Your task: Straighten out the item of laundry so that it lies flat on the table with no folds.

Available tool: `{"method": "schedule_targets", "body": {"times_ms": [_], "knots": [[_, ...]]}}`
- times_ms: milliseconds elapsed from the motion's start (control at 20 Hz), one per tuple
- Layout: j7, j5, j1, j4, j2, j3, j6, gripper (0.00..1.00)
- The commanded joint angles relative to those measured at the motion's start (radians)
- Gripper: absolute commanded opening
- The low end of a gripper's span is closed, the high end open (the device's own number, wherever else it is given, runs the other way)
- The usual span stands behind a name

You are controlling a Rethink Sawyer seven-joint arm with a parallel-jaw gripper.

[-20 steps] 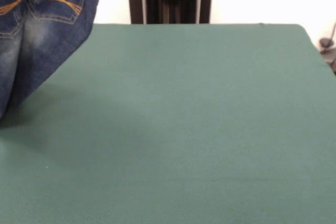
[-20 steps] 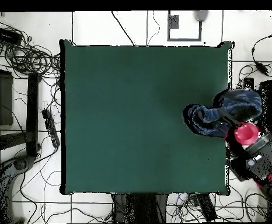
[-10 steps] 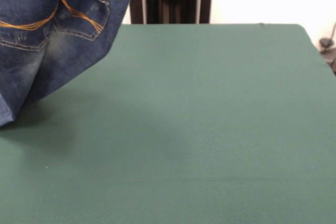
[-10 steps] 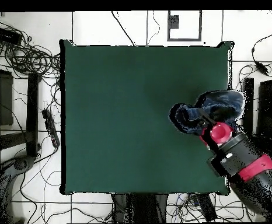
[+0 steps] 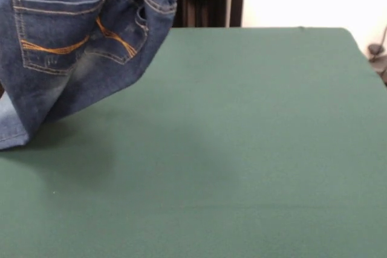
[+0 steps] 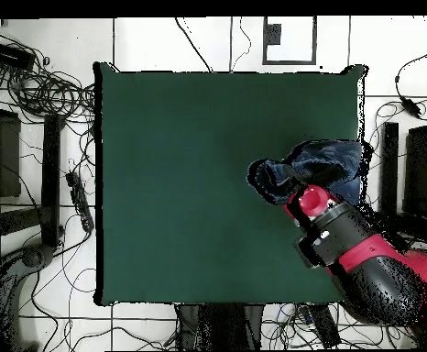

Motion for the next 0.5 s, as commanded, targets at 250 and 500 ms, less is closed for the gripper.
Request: {"method": "schedule_targets", "body": {"times_ms": [250, 500], "knots": [[0.282, 0.137, 0.189, 0.072, -0.078, -0.174, -0.11, 0.0], [0.281, 0.17, 0.231, 0.062, -0.069, -0.201, -0.163, 0.0]]}}
